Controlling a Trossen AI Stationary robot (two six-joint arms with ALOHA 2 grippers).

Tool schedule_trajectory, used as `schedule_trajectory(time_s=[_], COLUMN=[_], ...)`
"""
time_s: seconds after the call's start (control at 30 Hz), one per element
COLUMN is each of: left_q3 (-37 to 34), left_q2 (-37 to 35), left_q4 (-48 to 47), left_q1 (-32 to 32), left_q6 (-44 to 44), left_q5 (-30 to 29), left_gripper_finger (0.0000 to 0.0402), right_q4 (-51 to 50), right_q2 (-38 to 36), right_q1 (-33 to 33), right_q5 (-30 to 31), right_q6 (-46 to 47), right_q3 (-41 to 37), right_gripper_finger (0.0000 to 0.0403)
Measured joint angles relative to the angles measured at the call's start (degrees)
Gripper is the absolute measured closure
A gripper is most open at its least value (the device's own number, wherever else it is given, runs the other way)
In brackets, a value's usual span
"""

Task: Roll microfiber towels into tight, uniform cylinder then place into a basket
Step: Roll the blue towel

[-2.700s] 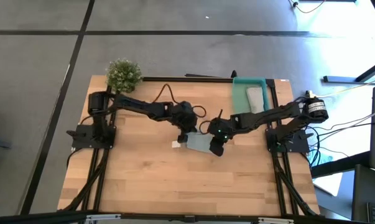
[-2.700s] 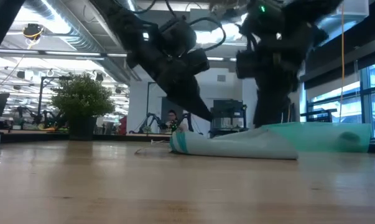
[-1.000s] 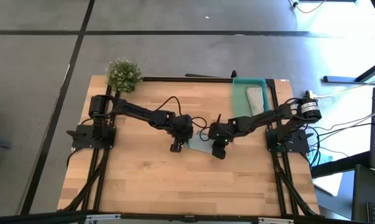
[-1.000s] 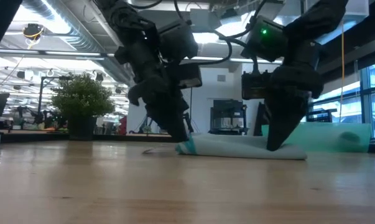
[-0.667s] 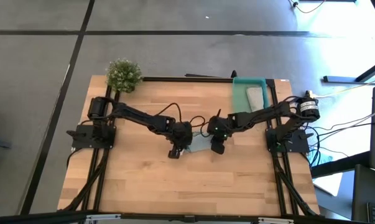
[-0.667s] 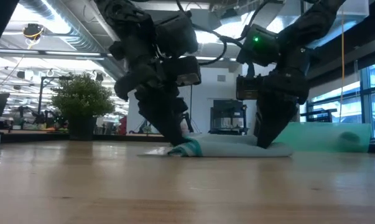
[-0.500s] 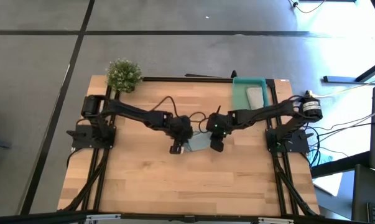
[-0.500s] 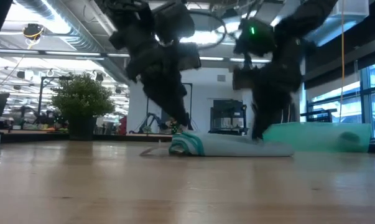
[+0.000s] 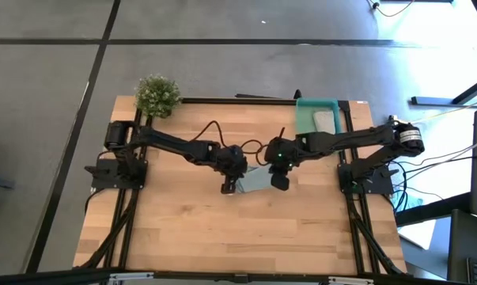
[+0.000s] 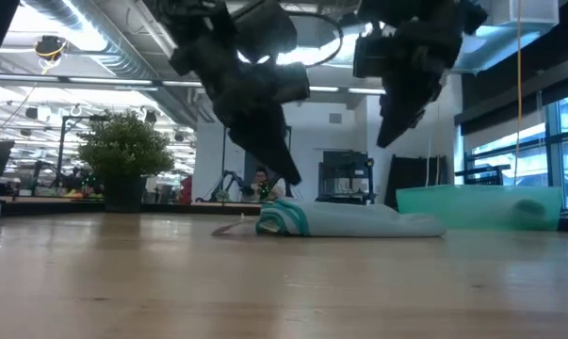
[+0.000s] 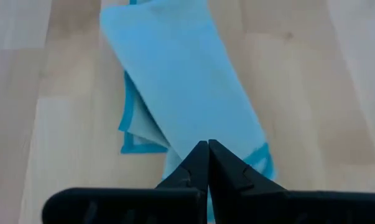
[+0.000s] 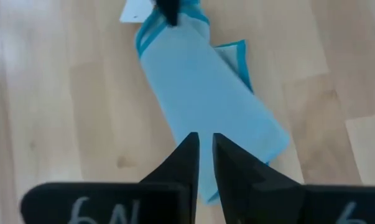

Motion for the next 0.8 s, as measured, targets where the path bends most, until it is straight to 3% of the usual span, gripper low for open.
schedule_trajectory(time_s=[0.33, 0.8], left_q3=[0.1, 0.1], left_q2=[5.5, 5.6], left_q4=[3.0, 2.8], left_q1=[0.0, 0.0], left_q6=[-1.2, 1.0], left_q5=[0.0, -3.7], left_gripper_finger=[0.0401, 0.0401], right_q4=[-5.4, -5.6], right_q2=[-2.7, -3.0], right_q1=[2.4, 2.5], right_q5=[-0.2, -0.2], right_q6=[-0.5, -2.2], right_q3=[2.5, 2.5], right_gripper_finger=[0.0354, 0.0354])
